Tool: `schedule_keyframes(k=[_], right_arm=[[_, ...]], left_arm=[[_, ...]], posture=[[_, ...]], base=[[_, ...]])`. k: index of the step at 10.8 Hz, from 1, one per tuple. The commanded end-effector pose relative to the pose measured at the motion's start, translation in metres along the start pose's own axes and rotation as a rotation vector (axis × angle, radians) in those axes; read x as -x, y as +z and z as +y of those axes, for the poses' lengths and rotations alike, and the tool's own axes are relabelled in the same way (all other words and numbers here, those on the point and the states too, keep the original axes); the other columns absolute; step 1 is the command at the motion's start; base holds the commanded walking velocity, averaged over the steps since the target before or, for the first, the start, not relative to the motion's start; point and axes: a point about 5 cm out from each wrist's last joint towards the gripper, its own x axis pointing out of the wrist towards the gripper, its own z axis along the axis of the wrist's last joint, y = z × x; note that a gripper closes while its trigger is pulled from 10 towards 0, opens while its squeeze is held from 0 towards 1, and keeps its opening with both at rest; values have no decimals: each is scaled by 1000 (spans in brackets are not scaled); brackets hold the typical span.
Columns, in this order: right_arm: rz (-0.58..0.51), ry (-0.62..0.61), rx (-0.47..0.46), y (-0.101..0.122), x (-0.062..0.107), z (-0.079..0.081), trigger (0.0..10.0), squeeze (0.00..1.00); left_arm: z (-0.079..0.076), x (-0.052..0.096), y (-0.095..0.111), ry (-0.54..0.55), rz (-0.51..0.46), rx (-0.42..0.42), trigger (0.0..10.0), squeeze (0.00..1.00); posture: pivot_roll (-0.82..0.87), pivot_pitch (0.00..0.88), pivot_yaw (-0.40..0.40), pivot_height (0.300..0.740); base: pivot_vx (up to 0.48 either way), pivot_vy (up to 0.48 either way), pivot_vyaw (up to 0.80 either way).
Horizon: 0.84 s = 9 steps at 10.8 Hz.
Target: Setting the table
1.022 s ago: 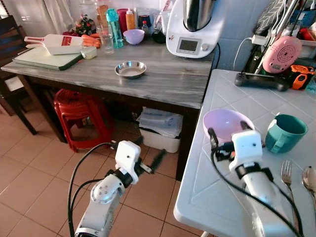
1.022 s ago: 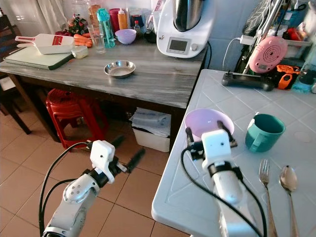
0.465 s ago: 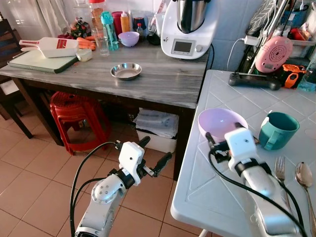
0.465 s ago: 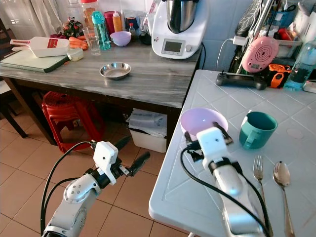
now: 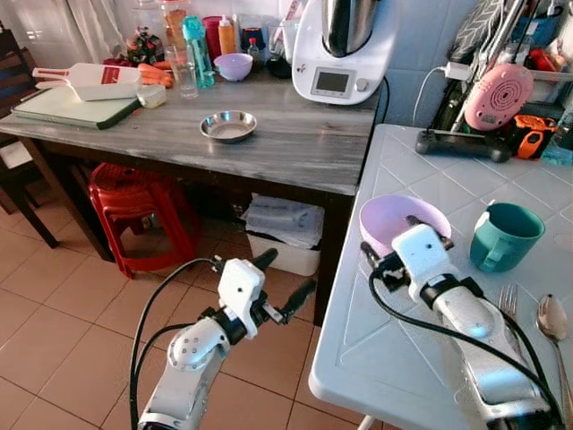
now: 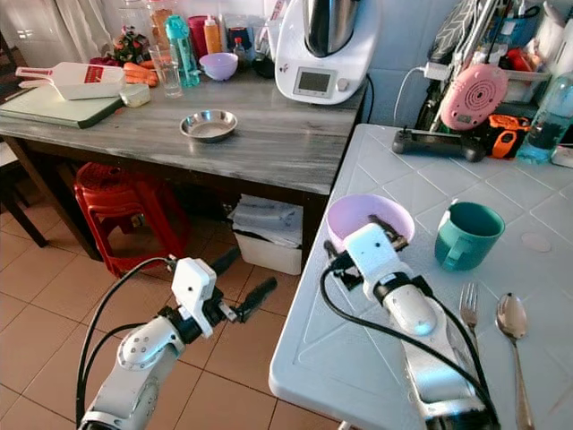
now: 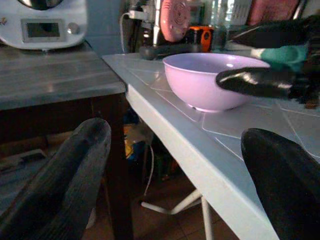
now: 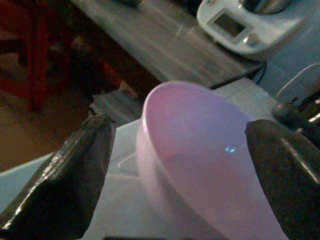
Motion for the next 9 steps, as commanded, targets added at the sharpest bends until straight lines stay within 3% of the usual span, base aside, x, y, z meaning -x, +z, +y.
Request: schedule_keyframes(k=[1,6,8,9], right_arm=[[-1,35,24,1,-5,0,10000,0],[52,138,111,-10,-19,-6,10000,0],[69,170,135,-15,-22,-7,667,0],[73,183,151,-17,-24,-6,0,0]], left_arm=[[-2,0,2,-19,-8,-15,10000,0],[-6,-1,-2,-34,7,-7,10000,0],[-7,-1,-3,-42,7,-3,10000,0],[-9,-2,-5,-53,7,12,10000,0]], posture=[[-25,0,21,740],[-25,0,13,740],[-25,0,11,740],[-24,0,12,740]], base=[[0,0,0],[0,0,0],[0,0,0],[0,0,0]])
